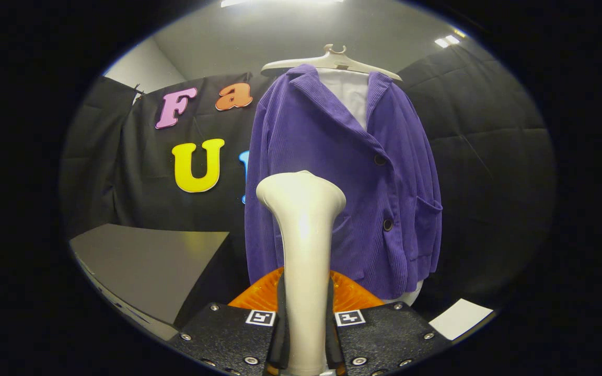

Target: Iron the clothes twice with a garment steamer, once on the left side and once on the right side.

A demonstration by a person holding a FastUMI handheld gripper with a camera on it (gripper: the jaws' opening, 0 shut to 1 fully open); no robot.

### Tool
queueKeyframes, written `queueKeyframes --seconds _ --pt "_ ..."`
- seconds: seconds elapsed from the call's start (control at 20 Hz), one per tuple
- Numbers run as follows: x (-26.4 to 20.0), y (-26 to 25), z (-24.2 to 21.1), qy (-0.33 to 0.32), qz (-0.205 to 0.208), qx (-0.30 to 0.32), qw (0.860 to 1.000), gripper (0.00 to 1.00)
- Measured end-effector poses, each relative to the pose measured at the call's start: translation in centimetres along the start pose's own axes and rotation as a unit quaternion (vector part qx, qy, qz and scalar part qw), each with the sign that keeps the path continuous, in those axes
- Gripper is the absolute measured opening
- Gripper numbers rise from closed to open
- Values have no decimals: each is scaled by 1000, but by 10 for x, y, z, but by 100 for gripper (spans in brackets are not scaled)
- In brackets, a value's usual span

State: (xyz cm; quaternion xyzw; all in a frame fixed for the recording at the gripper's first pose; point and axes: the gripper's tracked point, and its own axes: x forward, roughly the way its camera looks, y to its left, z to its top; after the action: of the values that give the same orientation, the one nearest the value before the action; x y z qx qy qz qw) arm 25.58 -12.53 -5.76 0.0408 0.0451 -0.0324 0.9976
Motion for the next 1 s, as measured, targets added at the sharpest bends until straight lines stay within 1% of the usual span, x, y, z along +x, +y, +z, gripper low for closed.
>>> queueKeyframes --seconds 0.25,0.75,0.9,1.0 --pt "-16 -5 -44 27 -11 4 1000 27" --pt "-2 -12 -110 102 -33 10 994 27" --pt "-2 -14 -123 119 -38 14 992 27" --pt "-6 -21 -124 118 -44 15 992 27"
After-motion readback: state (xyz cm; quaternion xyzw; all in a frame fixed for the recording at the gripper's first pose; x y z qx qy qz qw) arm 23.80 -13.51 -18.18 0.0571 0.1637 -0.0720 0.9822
